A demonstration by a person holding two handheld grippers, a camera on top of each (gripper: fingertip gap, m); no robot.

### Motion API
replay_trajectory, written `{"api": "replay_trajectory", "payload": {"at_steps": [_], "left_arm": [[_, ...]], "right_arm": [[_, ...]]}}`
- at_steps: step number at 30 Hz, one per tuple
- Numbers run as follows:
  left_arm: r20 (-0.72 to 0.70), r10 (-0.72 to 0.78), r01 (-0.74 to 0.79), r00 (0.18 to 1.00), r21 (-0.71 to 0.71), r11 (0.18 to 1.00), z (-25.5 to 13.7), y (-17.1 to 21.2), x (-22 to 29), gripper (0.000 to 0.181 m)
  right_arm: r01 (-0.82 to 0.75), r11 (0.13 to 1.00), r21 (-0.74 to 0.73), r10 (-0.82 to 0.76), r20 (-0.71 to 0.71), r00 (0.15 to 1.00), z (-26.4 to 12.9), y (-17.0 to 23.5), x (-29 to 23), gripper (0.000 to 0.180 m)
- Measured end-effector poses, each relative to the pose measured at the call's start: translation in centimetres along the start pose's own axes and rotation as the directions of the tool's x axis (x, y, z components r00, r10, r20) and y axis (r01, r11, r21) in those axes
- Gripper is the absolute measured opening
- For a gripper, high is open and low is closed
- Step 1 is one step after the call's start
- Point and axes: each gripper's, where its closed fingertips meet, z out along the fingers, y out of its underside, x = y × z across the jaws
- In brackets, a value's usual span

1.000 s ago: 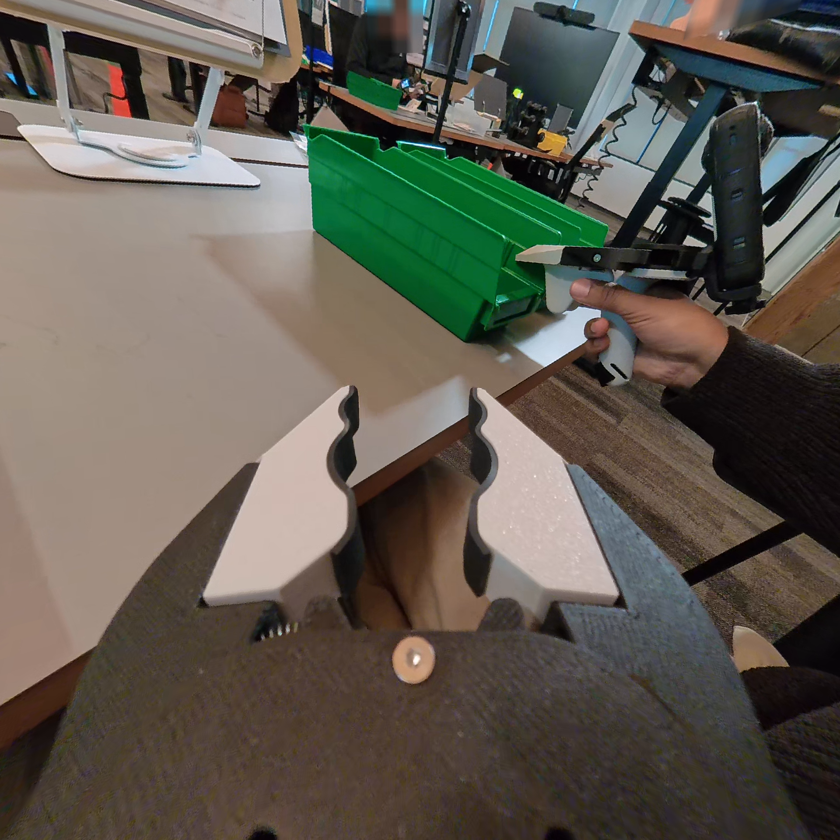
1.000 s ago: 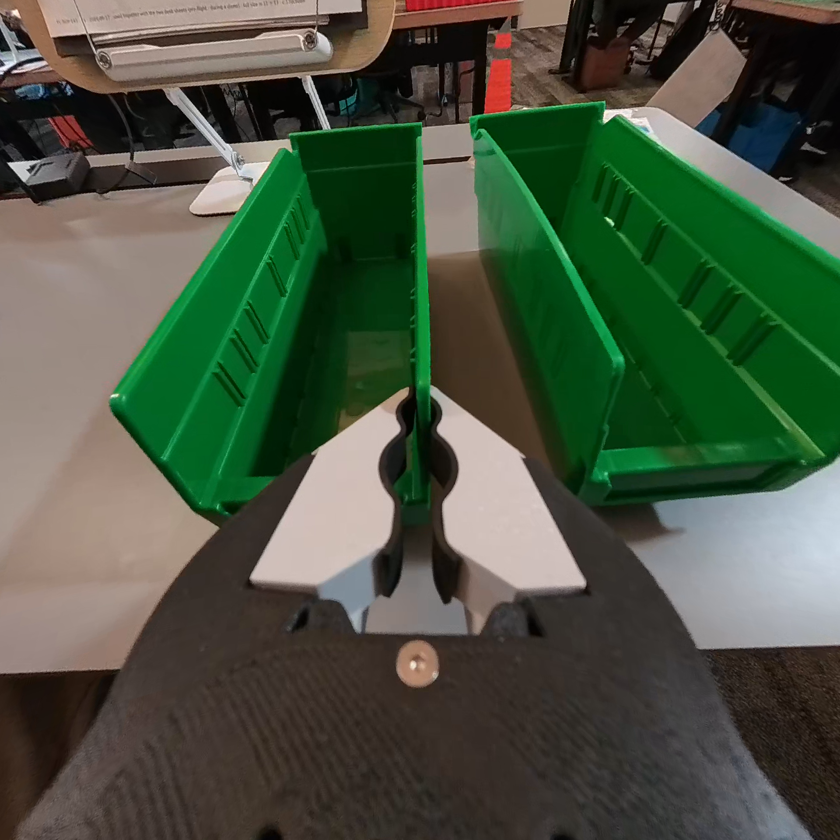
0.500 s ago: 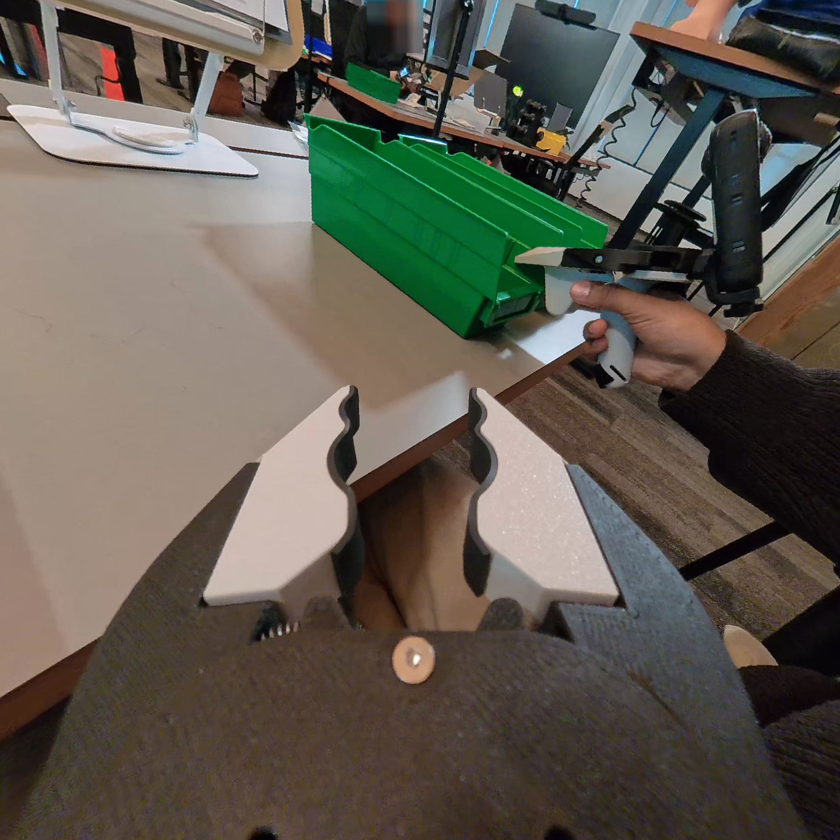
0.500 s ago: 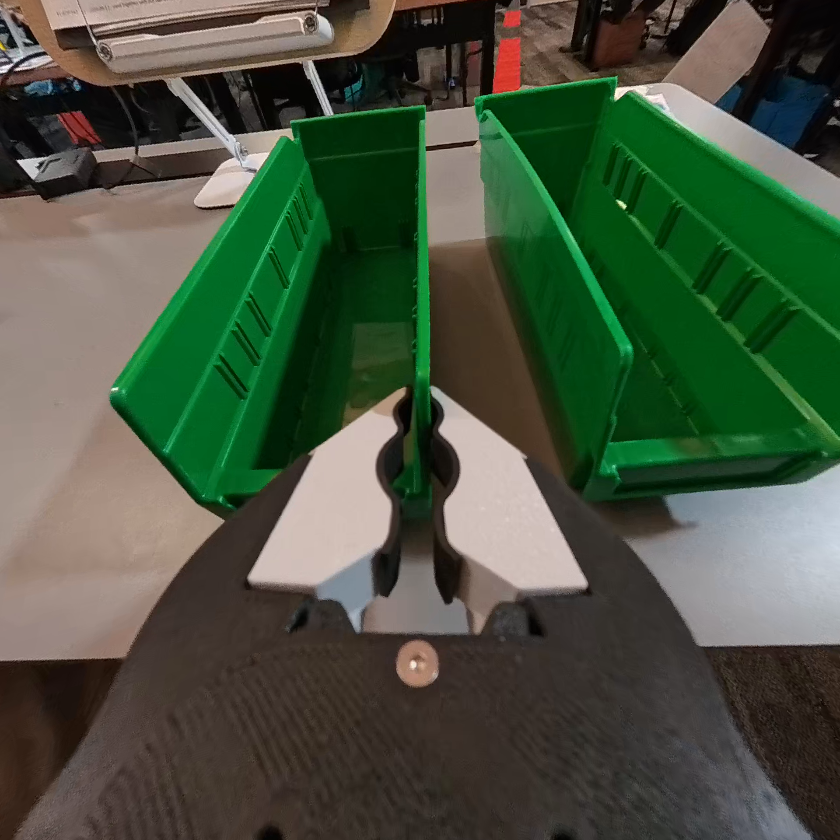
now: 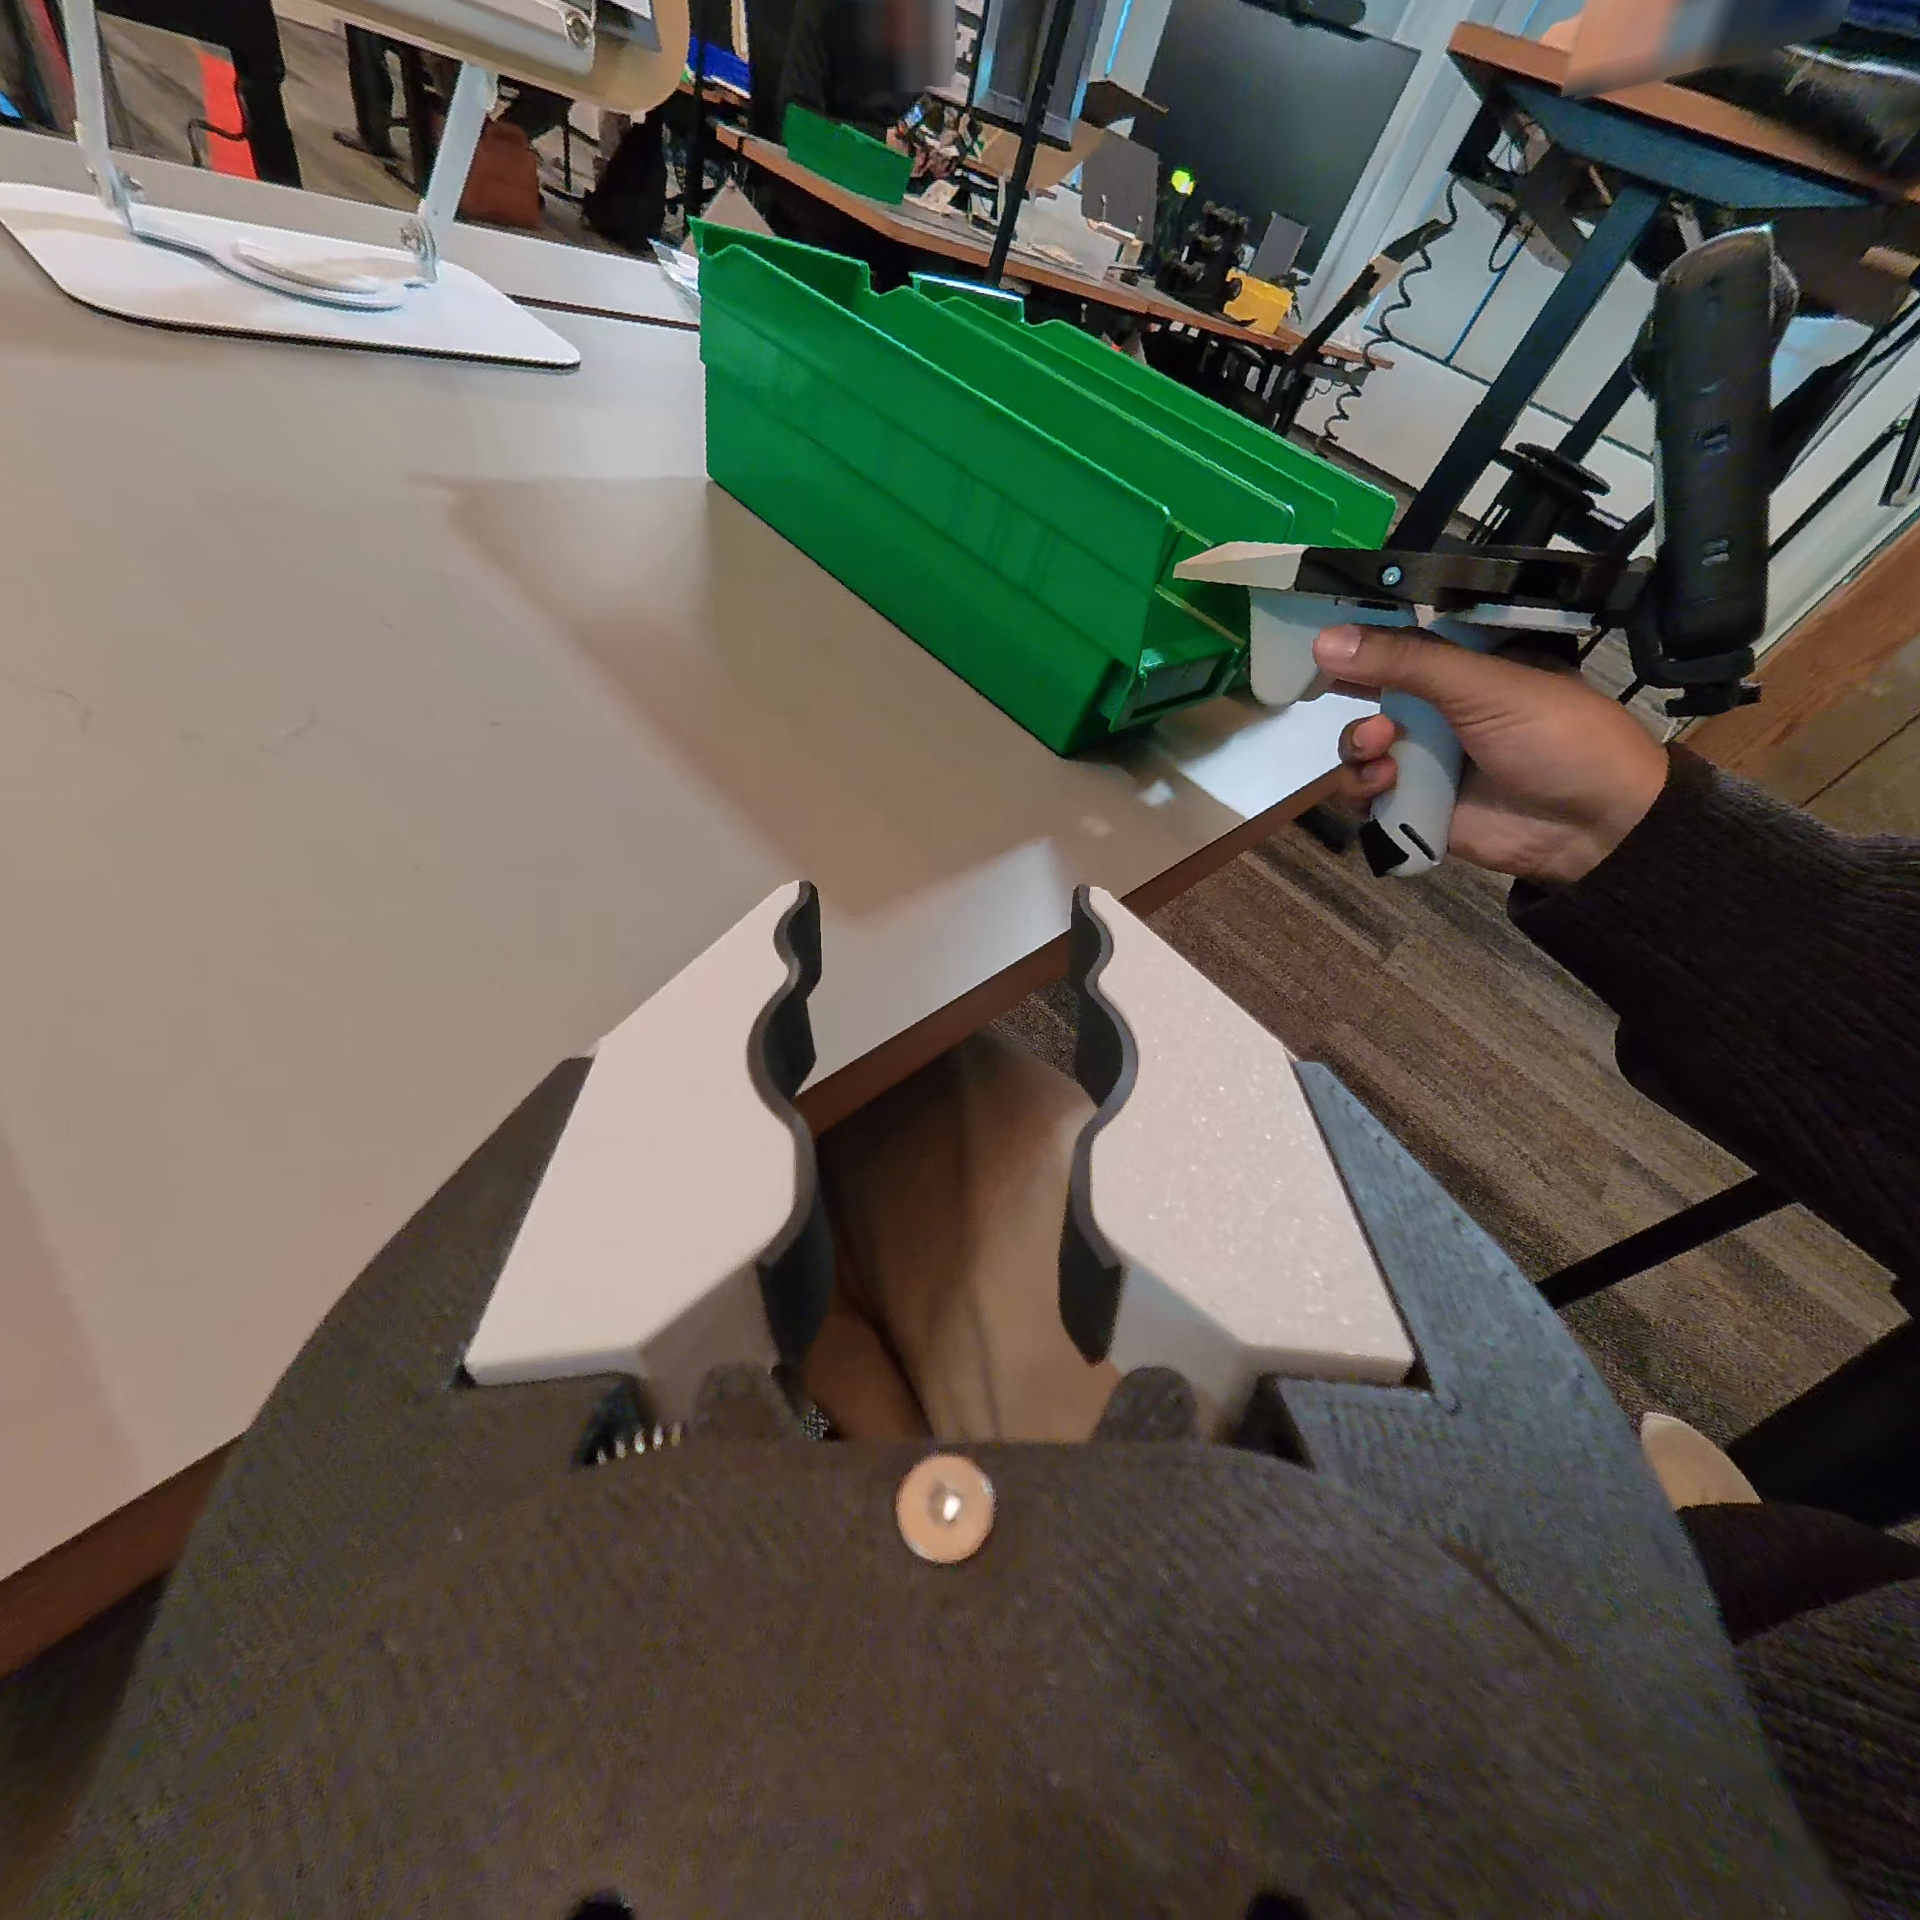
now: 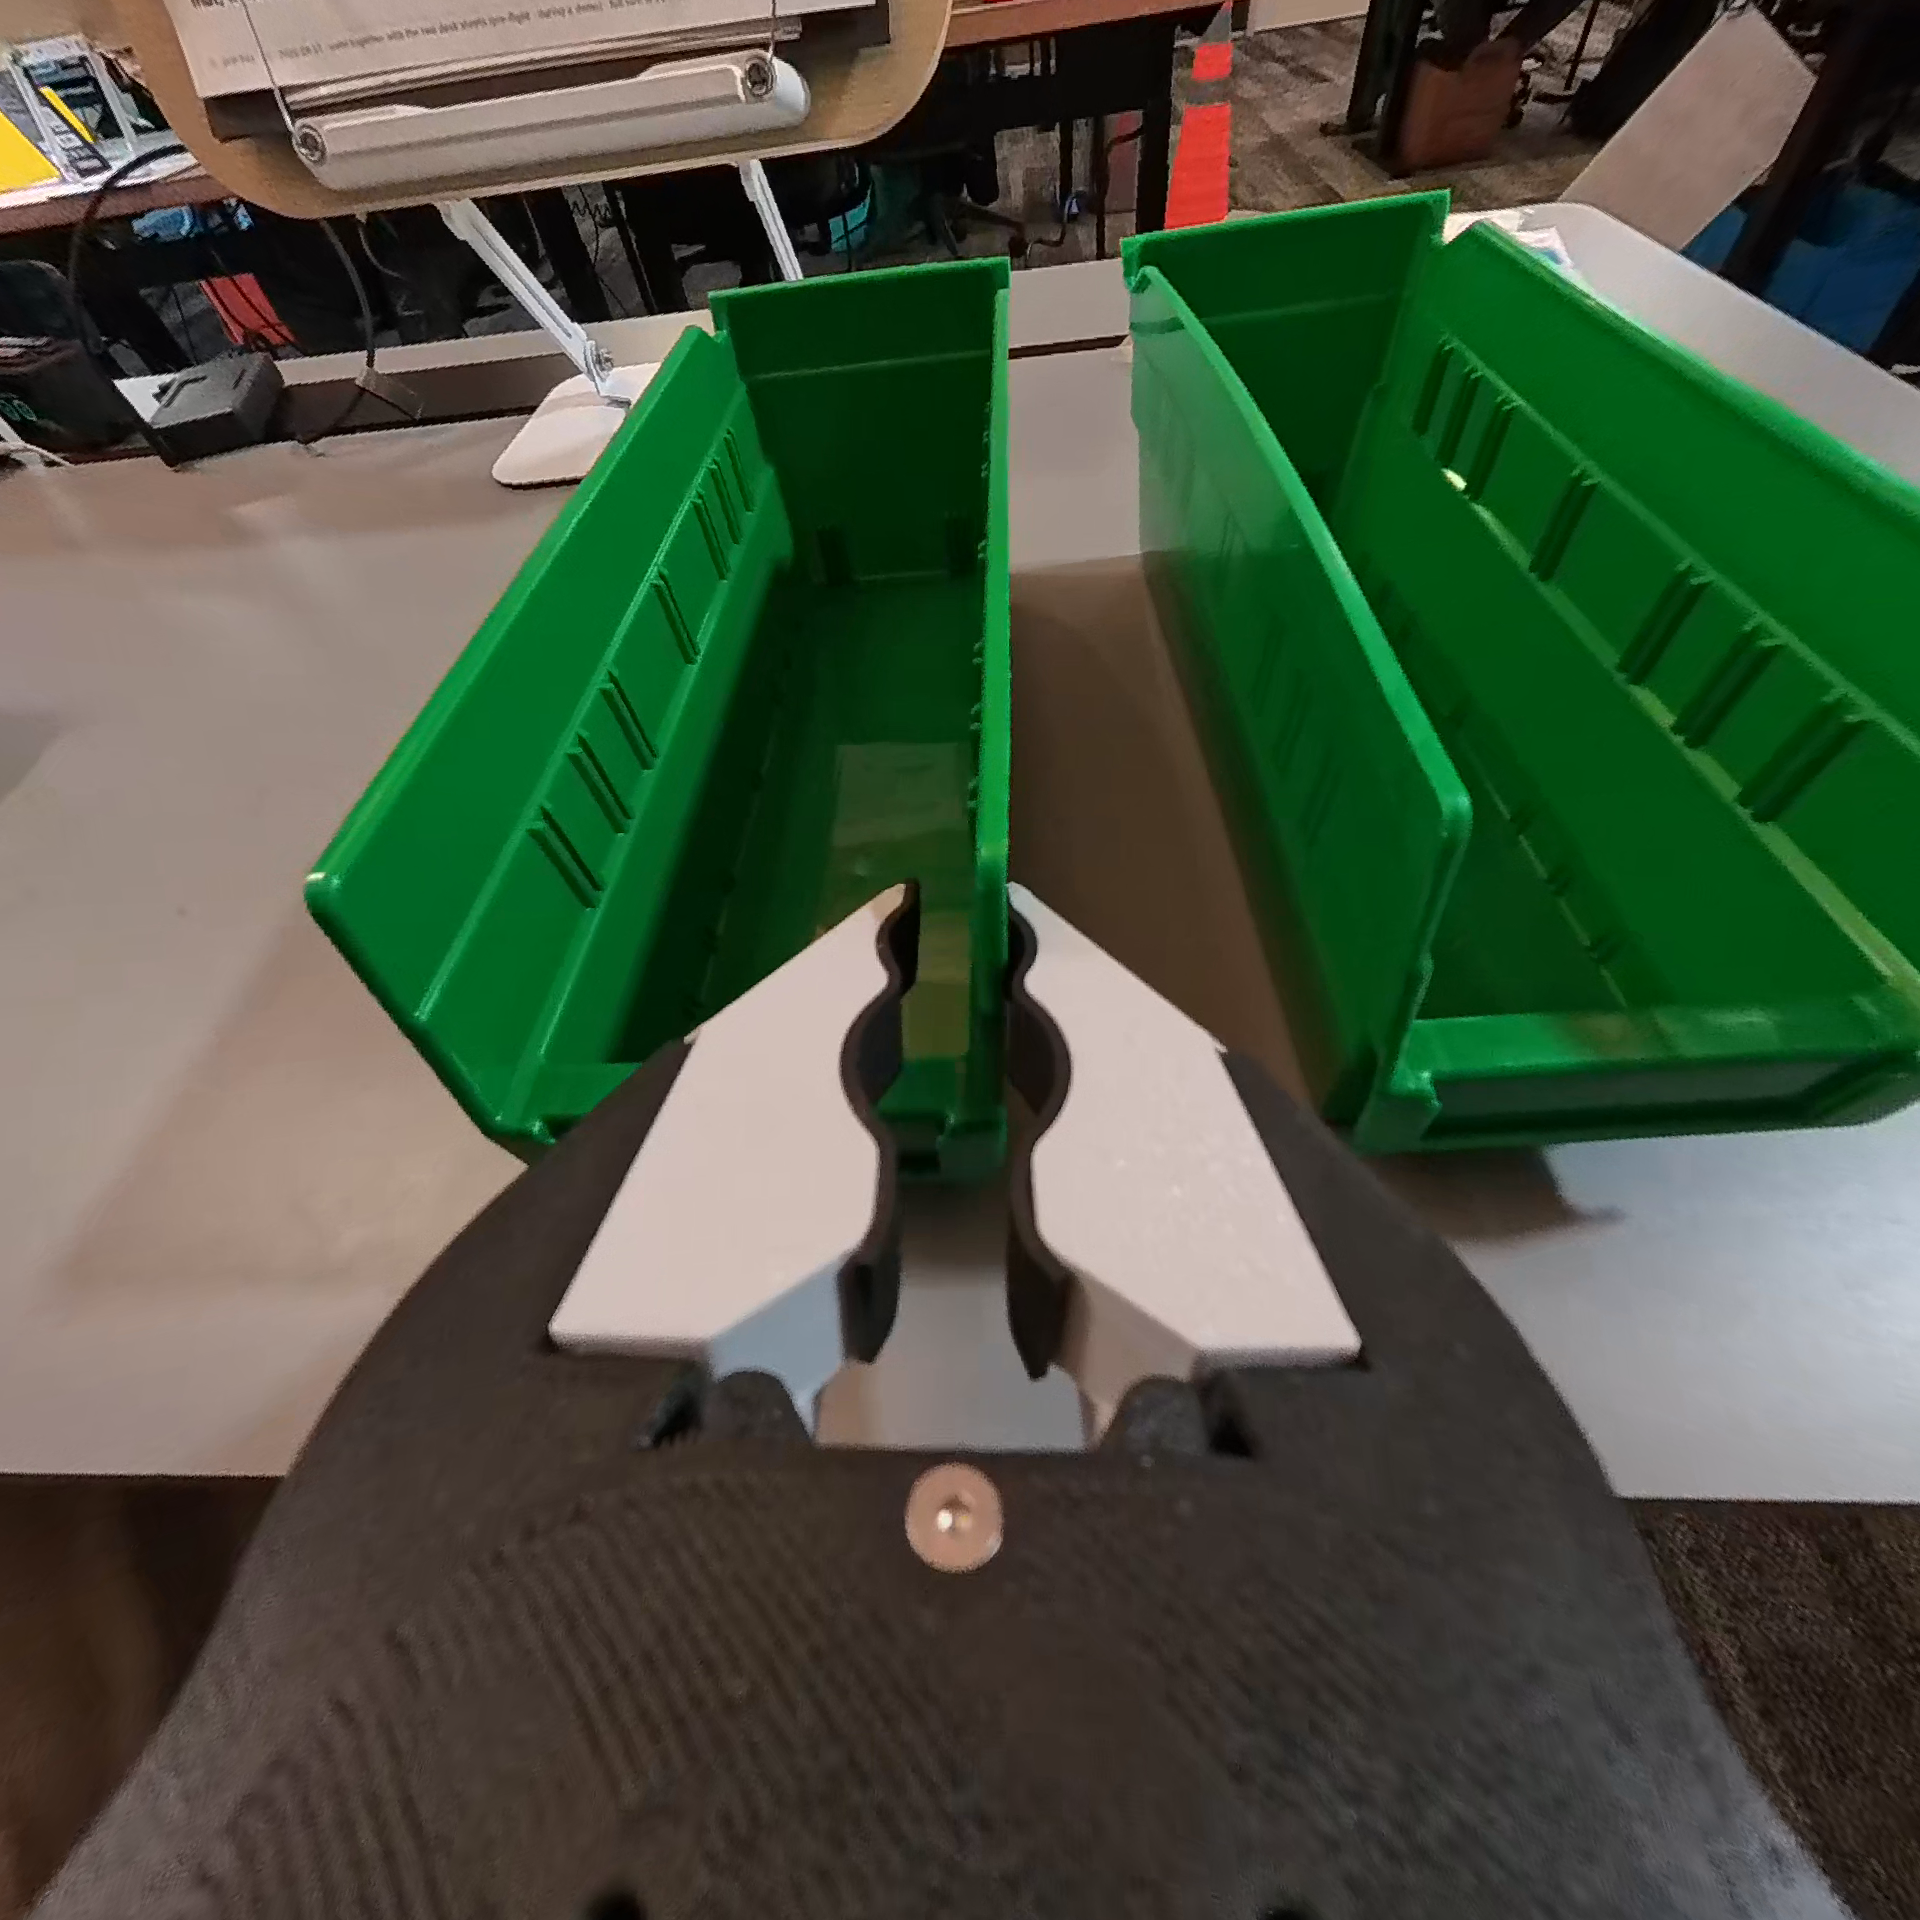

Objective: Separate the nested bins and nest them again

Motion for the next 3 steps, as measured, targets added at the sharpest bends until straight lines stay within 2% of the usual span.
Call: {"api": "replay_trajectory", "payload": {"at_steps": [1, 3], "left_arm": [[0.0, -0.001, 0.001, 1.0, -0.001, 1.0, 0.01, 0.03, 0.0, 0.045], [-0.001, -0.003, 0.003, 1.0, -0.002, 1.0, 0.02, 0.05, 0.0, 0.045]], "right_arm": [[0.0, 1.0, 0.001, 0.0, 0.002, 1.0, 0.01, 0.0, -0.03, 0.013], [-0.002, 1.0, 0.002, 0.002, 0.005, 1.0, 0.0, 0.0, -0.08, 0.014]]}}
